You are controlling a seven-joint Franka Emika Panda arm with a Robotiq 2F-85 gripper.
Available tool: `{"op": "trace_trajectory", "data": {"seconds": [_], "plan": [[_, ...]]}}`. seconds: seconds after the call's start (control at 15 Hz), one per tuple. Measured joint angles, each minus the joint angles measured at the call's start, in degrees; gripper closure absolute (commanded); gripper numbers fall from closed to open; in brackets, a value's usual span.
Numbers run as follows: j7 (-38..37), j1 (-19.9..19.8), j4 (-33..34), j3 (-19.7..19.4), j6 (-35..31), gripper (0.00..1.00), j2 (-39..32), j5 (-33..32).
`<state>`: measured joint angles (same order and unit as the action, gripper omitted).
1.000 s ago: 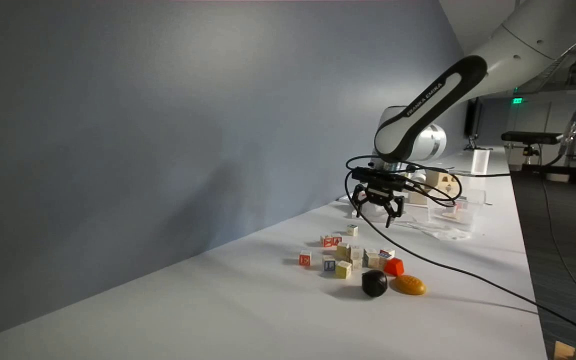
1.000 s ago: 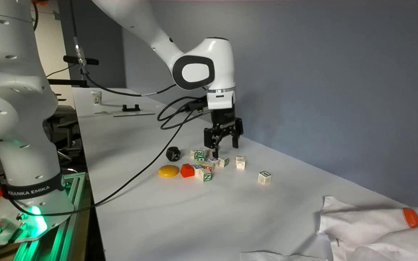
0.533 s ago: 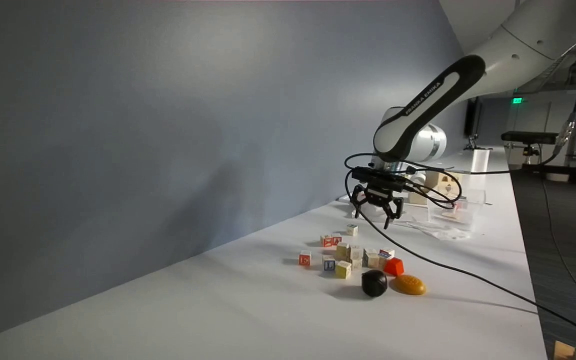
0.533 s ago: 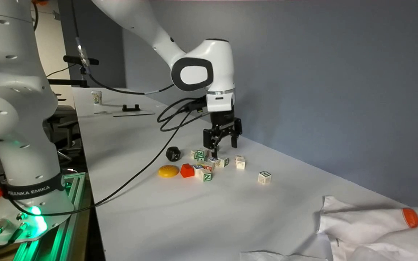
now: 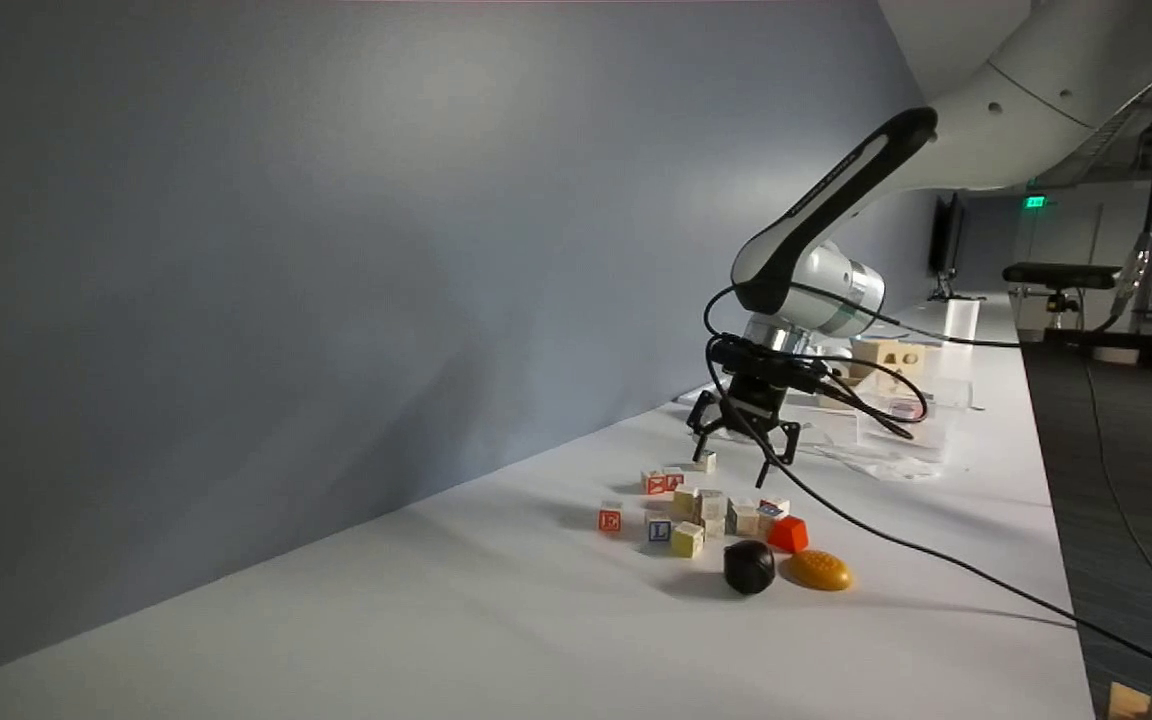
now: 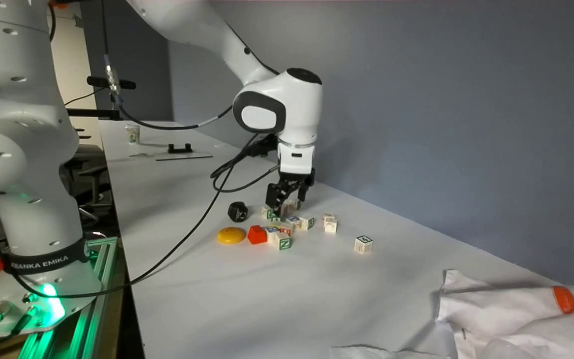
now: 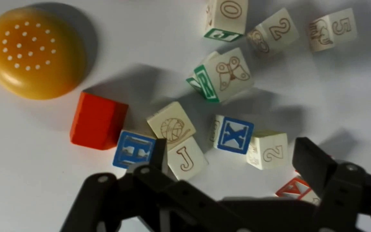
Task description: Place one block on top of the stacked blocks.
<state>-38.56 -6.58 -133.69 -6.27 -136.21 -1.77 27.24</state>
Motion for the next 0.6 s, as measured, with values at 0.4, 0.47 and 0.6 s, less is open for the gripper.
{"op": "trace_trajectory", "data": {"seconds": [0.4,0.47,0.6], "plan": [[-8.7,-0.2,-1.5,-1.1,1.8,0.0,-0.3,-1.8],[-11.0,-0.2,-1.7,-1.2,1.7,0.0,-0.3,-2.9],[-15.6,-0.2,-2.1,-1.4,1.1,0.0,-0.3,-5.3]]}}
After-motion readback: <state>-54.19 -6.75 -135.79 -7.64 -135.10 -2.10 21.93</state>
